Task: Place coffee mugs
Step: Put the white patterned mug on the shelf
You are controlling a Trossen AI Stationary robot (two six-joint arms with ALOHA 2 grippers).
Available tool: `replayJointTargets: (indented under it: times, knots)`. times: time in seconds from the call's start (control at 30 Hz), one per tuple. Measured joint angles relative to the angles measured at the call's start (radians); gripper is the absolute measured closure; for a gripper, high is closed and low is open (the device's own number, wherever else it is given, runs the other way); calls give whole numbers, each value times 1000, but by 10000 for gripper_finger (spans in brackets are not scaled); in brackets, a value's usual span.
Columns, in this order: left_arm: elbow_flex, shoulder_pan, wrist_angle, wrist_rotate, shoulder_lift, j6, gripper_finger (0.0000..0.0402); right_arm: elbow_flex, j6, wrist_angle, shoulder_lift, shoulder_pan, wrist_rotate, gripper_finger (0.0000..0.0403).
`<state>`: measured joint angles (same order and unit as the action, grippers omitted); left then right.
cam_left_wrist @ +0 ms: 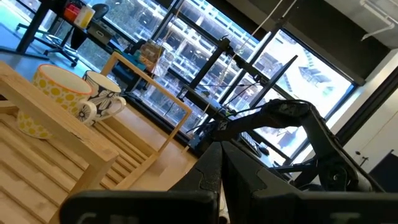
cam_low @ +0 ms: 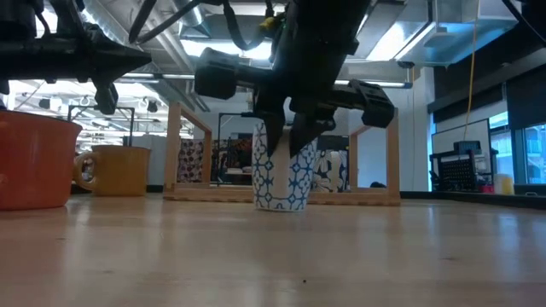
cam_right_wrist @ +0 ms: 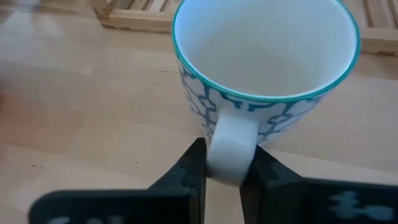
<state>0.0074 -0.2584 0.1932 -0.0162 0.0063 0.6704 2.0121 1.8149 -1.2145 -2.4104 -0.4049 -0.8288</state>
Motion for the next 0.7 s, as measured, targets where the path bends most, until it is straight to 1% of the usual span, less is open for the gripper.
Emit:
replayJointTargets:
  times: [0.13, 0.3, 0.43, 0.57, 0.7]
  knots:
    - [0, 0, 0, 0, 0, 0, 398, 3, -50, 12, 0, 0, 5, 362]
    - [0, 0, 0, 0, 0, 0, 398, 68, -168, 25, 0, 14, 6, 362]
    - [0, 0, 0, 0, 0, 0, 398, 121, -293, 44, 0, 51, -14, 362]
    - [0, 0, 0, 0, 0, 0, 398, 179, -356, 48, 0, 95, -69, 362]
    - [0, 0, 0, 0, 0, 0, 398, 220, -458, 64, 0, 146, -67, 362]
